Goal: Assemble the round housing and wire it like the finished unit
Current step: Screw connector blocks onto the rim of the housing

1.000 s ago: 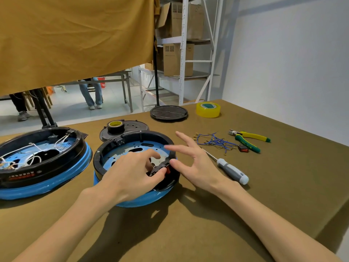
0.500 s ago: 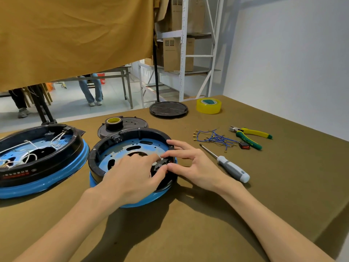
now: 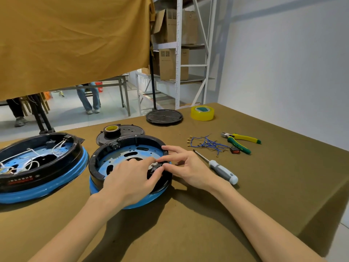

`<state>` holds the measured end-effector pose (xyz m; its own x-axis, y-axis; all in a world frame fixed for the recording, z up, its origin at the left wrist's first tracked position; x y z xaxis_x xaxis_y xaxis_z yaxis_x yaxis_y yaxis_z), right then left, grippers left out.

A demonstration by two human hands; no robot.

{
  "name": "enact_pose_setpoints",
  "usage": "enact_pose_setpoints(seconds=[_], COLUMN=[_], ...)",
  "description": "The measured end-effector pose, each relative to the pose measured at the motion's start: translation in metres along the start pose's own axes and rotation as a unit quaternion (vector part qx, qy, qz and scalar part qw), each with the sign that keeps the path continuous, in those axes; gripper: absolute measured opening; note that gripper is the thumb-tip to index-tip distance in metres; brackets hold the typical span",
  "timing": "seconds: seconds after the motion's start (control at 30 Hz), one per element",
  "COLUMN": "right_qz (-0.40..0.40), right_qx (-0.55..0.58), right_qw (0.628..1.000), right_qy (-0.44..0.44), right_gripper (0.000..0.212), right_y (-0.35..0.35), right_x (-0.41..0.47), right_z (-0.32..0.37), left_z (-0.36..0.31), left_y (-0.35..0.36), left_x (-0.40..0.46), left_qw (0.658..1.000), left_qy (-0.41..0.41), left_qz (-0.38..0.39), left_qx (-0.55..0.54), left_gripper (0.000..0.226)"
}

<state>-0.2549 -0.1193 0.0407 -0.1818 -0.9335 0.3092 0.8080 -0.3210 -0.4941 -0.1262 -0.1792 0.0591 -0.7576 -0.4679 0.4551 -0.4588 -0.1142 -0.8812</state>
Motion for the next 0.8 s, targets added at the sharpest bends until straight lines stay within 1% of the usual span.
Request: enact_pose_setpoints(seconds=[0.07, 0.13, 0.2, 0.27, 0.33, 0.4, 0.47, 0.5, 0.57, 0.63, 0.7, 0.8], right_qz=[0.006, 0.002, -0.021, -0.082, -0.176, -0.257, -0.297, -0.293, -0.249, -0.185, -0.15, -0.139], right_qx=[0.0, -0.002, -0.009, -0.031, -0.093, -0.178, -0.274, -0.326, -0.406, -0.443, -0.471, -0.504], right_qw=[1.0, 1.0, 1.0, 0.996, 0.98, 0.949, 0.908, 0.883, 0.836, 0.809, 0.801, 0.796], right_qy=[0.006, 0.009, 0.014, 0.019, 0.019, 0.045, 0.114, 0.165, 0.274, 0.338, 0.338, 0.304], right_gripper=[0.026, 0.028, 0.038, 0.046, 0.037, 0.023, 0.022, 0.026, 0.033, 0.034, 0.032, 0.028], right_y=[-0.001, -0.001, -0.006, -0.023, -0.056, -0.095, -0.133, -0.149, -0.175, -0.186, -0.189, -0.19], right_x=[0.001, 0.0, -0.003, -0.007, -0.012, -0.017, -0.023, -0.026, -0.036, -0.047, -0.05, -0.049], right_z=[0.001, 0.002, 0.002, -0.002, -0.004, -0.01, -0.026, -0.04, -0.072, -0.097, -0.109, -0.11], left_z=[0.003, 0.005, 0.004, -0.003, -0.011, -0.02, -0.028, -0.031, -0.034, -0.036, -0.036, -0.035], left_y=[0.0, 0.0, 0.001, 0.003, 0.004, 0.005, 0.007, 0.007, 0.007, 0.007, 0.007, 0.007], left_x=[0.0, 0.001, 0.003, 0.007, 0.011, 0.016, 0.022, 0.025, 0.029, 0.031, 0.031, 0.029], left_qw=[1.0, 1.0, 0.999, 0.999, 0.999, 0.999, 0.998, 0.998, 0.996, 0.995, 0.994, 0.995], left_qy=[-0.012, -0.024, -0.03, -0.03, -0.035, -0.042, -0.054, -0.063, -0.081, -0.085, -0.081, -0.074], left_qz=[0.0, 0.004, 0.01, 0.01, 0.0, -0.004, -0.008, -0.012, -0.023, -0.038, -0.051, -0.063], left_qx=[0.002, -0.003, -0.006, -0.004, 0.001, 0.012, 0.023, 0.027, 0.037, 0.045, 0.043, 0.035], left_gripper=[0.08, 0.079, 0.079, 0.074, 0.066, 0.059, 0.054, 0.052, 0.048, 0.047, 0.047, 0.048])
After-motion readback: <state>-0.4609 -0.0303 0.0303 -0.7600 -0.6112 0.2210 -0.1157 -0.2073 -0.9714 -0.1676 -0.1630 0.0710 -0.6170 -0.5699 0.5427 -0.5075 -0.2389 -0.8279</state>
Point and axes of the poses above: each hand's wrist, its own x-axis towards the middle knuckle, its own y-axis out of the palm, z = x × y, the point moved 10 cm from there along x, towards the middle knuckle, and after that the axes turned 1 degree about -z, right-handed, at the moved point
